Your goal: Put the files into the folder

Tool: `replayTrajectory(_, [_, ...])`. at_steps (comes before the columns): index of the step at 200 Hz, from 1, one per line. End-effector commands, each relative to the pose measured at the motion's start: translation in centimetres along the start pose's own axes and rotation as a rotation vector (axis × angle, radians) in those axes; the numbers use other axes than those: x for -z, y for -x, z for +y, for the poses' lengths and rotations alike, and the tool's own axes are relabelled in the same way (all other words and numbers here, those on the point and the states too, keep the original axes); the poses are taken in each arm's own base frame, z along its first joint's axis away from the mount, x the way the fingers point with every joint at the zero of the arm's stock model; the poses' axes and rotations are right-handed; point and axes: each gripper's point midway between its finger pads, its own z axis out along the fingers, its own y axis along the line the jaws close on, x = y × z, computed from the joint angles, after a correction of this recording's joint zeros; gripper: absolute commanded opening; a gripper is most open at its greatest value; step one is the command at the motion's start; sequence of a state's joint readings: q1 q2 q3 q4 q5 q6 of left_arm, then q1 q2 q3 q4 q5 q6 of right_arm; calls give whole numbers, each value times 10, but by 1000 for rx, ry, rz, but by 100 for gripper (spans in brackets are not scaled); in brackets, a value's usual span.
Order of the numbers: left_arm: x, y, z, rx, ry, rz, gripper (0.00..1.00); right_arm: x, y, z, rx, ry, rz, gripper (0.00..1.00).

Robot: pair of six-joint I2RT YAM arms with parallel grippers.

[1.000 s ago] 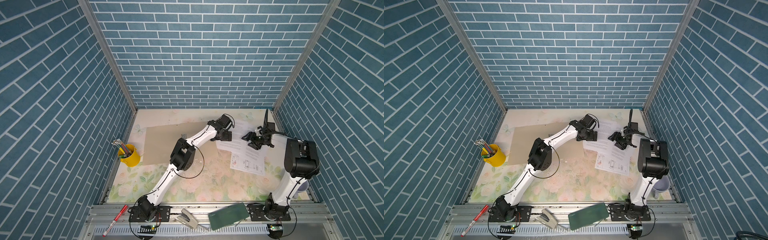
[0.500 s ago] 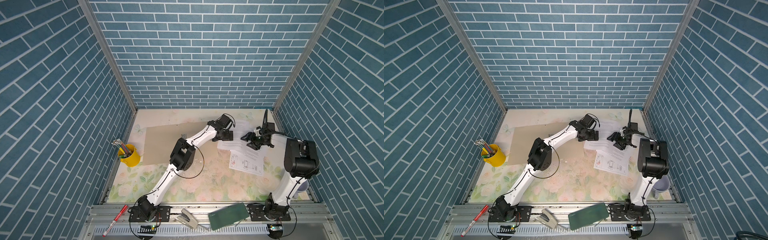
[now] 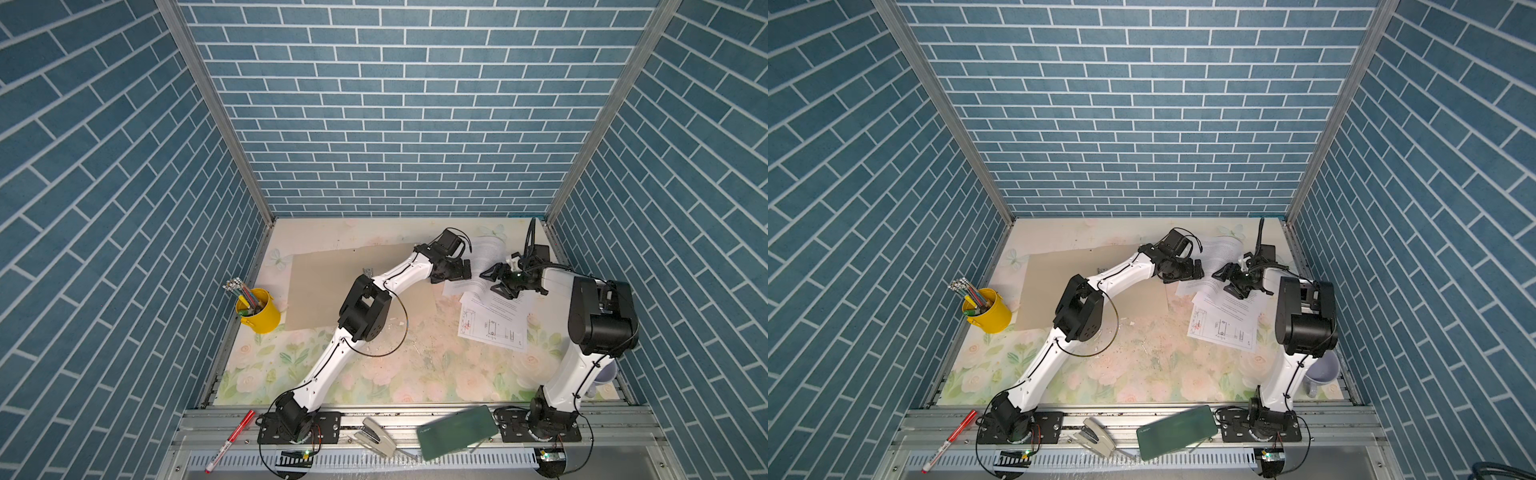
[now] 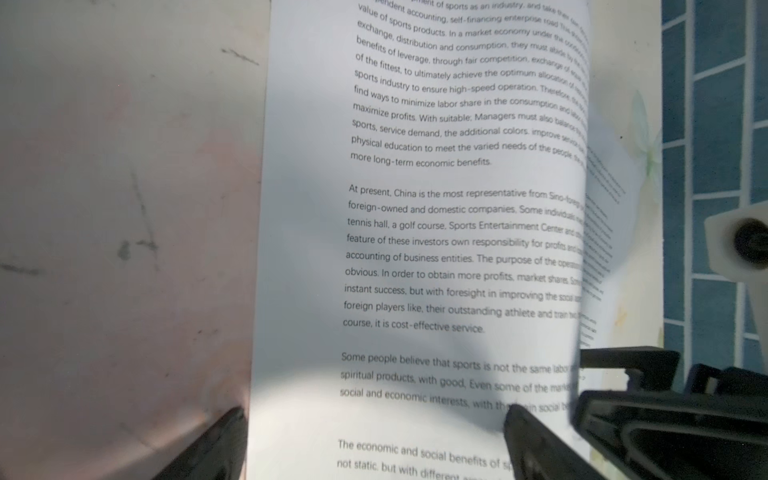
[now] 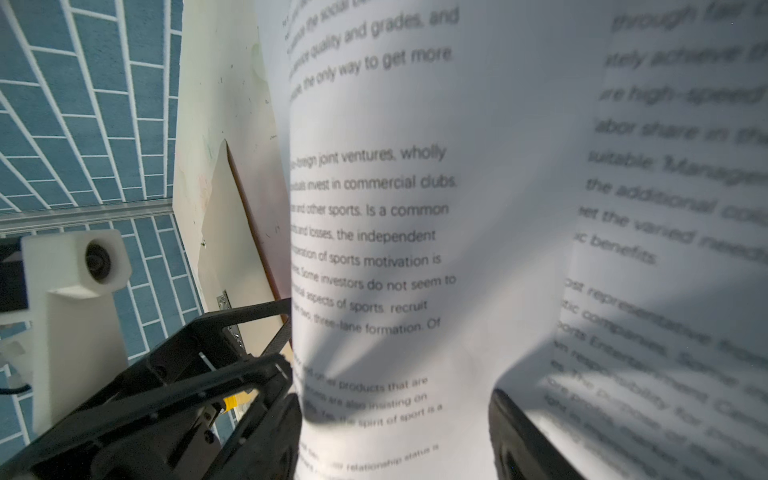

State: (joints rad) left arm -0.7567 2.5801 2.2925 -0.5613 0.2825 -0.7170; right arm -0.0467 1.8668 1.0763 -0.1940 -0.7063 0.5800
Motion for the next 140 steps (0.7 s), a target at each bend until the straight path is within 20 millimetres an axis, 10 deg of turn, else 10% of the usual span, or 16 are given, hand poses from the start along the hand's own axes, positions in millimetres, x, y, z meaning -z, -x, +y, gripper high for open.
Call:
replayTrajectory(1, [-6, -16, 2, 47, -22, 54, 97, -2, 0, 4, -15, 19, 9, 71])
replayTrajectory(140, [1, -14, -8, 81, -97, 30, 96, -3, -4, 0, -39, 9, 20, 71])
